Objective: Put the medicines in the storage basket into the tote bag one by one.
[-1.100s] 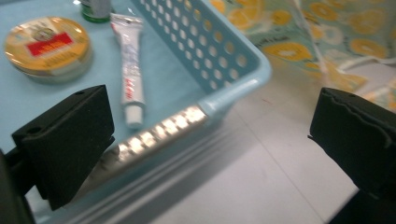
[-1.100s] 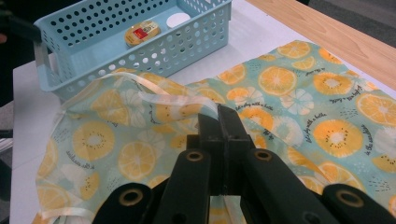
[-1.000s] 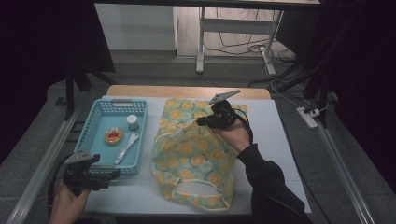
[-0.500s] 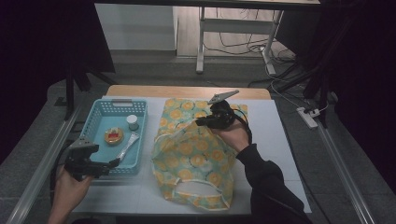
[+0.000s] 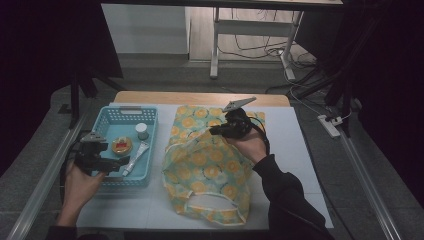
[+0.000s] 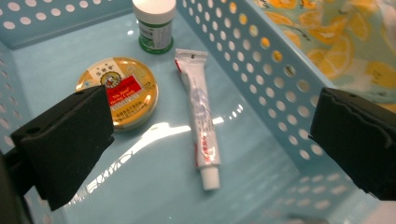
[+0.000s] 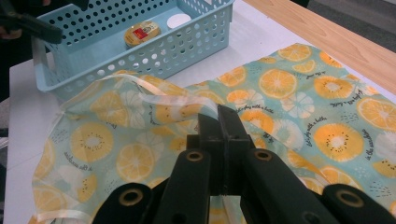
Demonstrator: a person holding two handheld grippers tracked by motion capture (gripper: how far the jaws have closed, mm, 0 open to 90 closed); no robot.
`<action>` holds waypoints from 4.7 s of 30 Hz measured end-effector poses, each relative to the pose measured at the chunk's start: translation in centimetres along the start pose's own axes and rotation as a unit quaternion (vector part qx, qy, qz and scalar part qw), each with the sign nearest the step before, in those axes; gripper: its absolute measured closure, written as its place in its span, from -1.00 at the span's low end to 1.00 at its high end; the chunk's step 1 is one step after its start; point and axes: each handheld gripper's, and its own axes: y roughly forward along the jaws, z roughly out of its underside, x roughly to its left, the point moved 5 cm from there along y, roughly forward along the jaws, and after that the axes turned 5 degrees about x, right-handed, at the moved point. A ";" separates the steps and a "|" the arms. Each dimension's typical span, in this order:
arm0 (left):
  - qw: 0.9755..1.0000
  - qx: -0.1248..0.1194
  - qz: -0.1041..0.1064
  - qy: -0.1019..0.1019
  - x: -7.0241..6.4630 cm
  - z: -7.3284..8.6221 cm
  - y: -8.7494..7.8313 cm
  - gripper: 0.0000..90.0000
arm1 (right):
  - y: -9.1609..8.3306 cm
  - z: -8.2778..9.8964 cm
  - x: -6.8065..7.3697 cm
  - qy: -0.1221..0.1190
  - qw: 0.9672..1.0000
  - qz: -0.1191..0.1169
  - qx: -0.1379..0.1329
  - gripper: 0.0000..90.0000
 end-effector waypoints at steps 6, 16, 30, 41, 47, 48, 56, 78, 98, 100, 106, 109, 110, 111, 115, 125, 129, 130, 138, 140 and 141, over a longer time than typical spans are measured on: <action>1.000 0.002 -0.004 -0.016 1.4 -0.7 0.7 -1.00 | 0.0 0.0 -0.1 0.002 1.000 0.001 -0.002 1.00; 1.000 0.008 0.001 -0.020 2.7 -2.0 1.7 -1.00 | 0.2 0.0 0.0 0.002 1.000 0.000 -0.003 1.00; 0.999 0.039 -0.022 -0.014 4.6 -2.7 4.7 -1.00 | 0.3 0.1 0.0 0.002 1.000 -0.001 -0.002 1.00; 0.994 0.100 -0.033 -0.034 6.0 -2.6 7.2 -1.00 | 0.5 0.2 0.0 0.001 1.000 -0.002 -0.001 1.00; 0.989 0.139 -0.037 -0.036 6.1 -2.7 8.1 -1.00 | 0.4 0.3 0.1 0.000 1.000 -0.002 -0.001 1.00; 0.988 0.146 -0.039 -0.034 6.1 -2.7 8.2 -1.00 | 0.4 0.3 0.1 0.001 1.000 -0.002 -0.001 1.00; 0.984 0.169 -0.050 -0.040 6.1 -2.5 8.6 -0.85 | 0.4 0.4 0.1 0.001 1.000 -0.003 -0.001 1.00; 0.982 0.167 -0.057 -0.064 6.1 -2.7 7.9 -0.55 | 0.4 0.7 -0.1 0.005 1.000 -0.003 -0.006 1.00; 0.994 0.101 -0.013 -0.041 5.3 -3.7 4.3 -0.54 | 0.4 0.6 -0.2 0.007 1.000 -0.003 -0.008 1.00; 0.995 0.090 -0.009 -0.038 4.9 -3.9 3.8 -0.54 | 0.4 0.6 -0.2 0.008 1.000 -0.002 -0.009 1.00; 0.997 0.072 0.006 -0.012 3.4 -4.4 2.5 -0.54 | 0.6 0.7 -0.2 0.008 1.000 -0.002 -0.008 1.00; 0.998 0.069 0.011 0.002 2.6 -4.5 2.0 -0.54 | 0.5 0.7 -0.3 0.008 1.000 -0.001 -0.008 1.00; 0.998 0.068 0.013 0.005 2.4 -4.6 1.9 -0.54 | 0.5 0.7 -0.4 0.008 1.000 0.000 -0.008 1.00; 0.998 0.067 0.015 0.008 2.1 -4.7 1.7 -0.54 | 0.5 0.7 -0.4 0.008 1.000 0.000 -0.008 1.00; 0.998 0.059 0.026 0.024 0.9 -5.0 1.2 -0.54 | 0.4 0.7 -0.5 0.010 1.000 0.002 -0.009 1.00; 0.996 0.049 0.059 0.055 -2.1 -5.7 0.4 -0.54 | 0.7 0.8 -0.7 0.011 1.000 0.007 -0.006 1.00; 0.994 0.045 0.073 0.064 -3.2 -5.9 0.3 -0.54 | 0.8 0.8 -0.8 0.012 1.000 0.008 -0.005 1.00; 0.994 0.044 0.076 0.069 -3.5 -6.0 0.3 -0.54 | 0.9 0.8 -0.9 0.013 1.000 0.008 -0.005 1.00; 0.989 0.047 0.095 0.100 -6.2 -6.5 0.2 -0.54 | 1.1 0.8 -0.9 0.012 1.000 0.006 -0.009 1.00; 0.988 0.049 0.099 0.110 -7.0 -6.6 0.2 -0.54 | 1.2 0.8 -1.0 0.011 1.000 0.006 -0.008 1.00; 0.987 0.048 0.102 0.112 -7.4 -6.7 0.2 -0.54 | 1.2 0.9 -1.0 0.012 1.000 0.006 -0.008 1.00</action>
